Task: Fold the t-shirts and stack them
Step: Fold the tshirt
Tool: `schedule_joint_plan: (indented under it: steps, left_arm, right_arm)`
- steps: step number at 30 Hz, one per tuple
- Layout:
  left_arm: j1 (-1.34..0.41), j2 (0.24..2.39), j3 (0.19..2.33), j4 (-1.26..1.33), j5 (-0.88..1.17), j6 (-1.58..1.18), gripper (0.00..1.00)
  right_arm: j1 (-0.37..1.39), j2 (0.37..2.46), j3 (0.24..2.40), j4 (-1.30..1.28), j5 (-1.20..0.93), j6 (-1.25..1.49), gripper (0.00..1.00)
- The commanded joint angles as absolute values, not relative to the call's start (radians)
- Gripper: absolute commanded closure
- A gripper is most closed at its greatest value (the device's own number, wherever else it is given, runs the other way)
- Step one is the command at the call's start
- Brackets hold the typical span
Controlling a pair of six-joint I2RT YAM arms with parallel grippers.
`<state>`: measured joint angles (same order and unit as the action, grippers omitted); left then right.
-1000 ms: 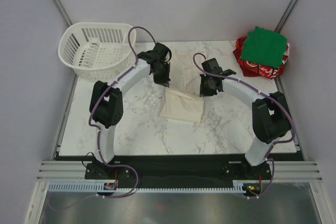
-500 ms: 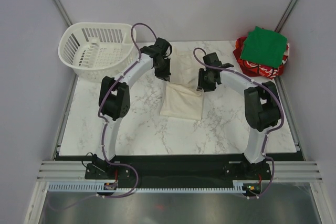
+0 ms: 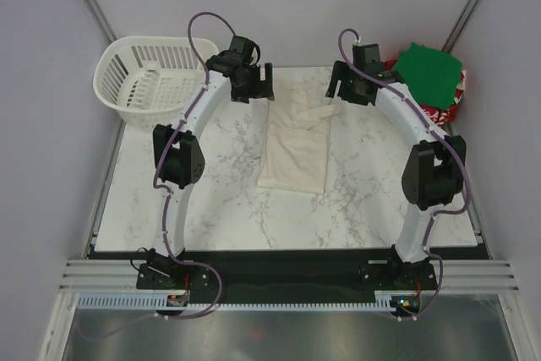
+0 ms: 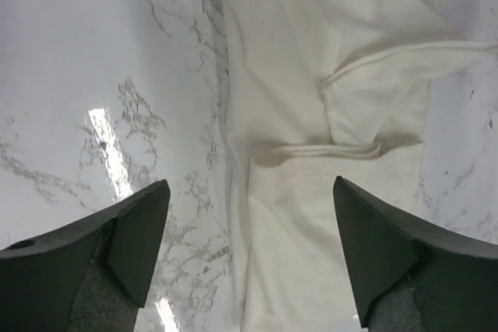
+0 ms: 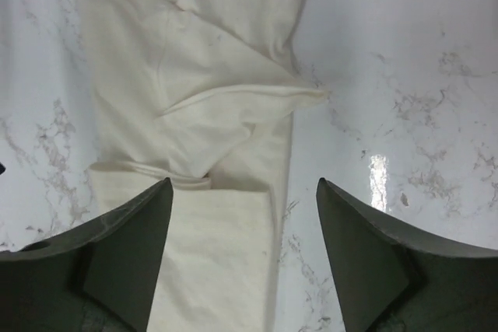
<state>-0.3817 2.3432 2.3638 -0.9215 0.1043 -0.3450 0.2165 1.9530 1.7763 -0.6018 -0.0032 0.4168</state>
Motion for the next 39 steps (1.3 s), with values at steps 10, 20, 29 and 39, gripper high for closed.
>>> schedule_joint_plan:
  steps: [10, 20, 29, 39]
  left_arm:
    - [-0.581, 1.889, 1.537, -0.674, 0.190, -0.452, 0.22]
    - [-0.598, 1.882, 1.192, -0.403, 0.273, -0.558, 0.16]
    - [-0.621, 1.737, 0.959, -0.373, 0.209, -0.722, 0.16]
    - [-0.703, 1.458, 0.747, -0.383, 0.190, -0.883, 0.17]
  right_arm:
    - [0.402, 1.712, 1.241, -0.377, -0.413, 0.442, 1.00]
    - [0.408, 1.766, 1.057, -0.311, -0.400, 0.417, 1.00]
    - [0.402, 1.648, 0.838, -0.322, -0.278, 0.380, 0.89]
    - [0.394, 1.528, 0.834, -0.477, -0.075, 0.370, 0.50]
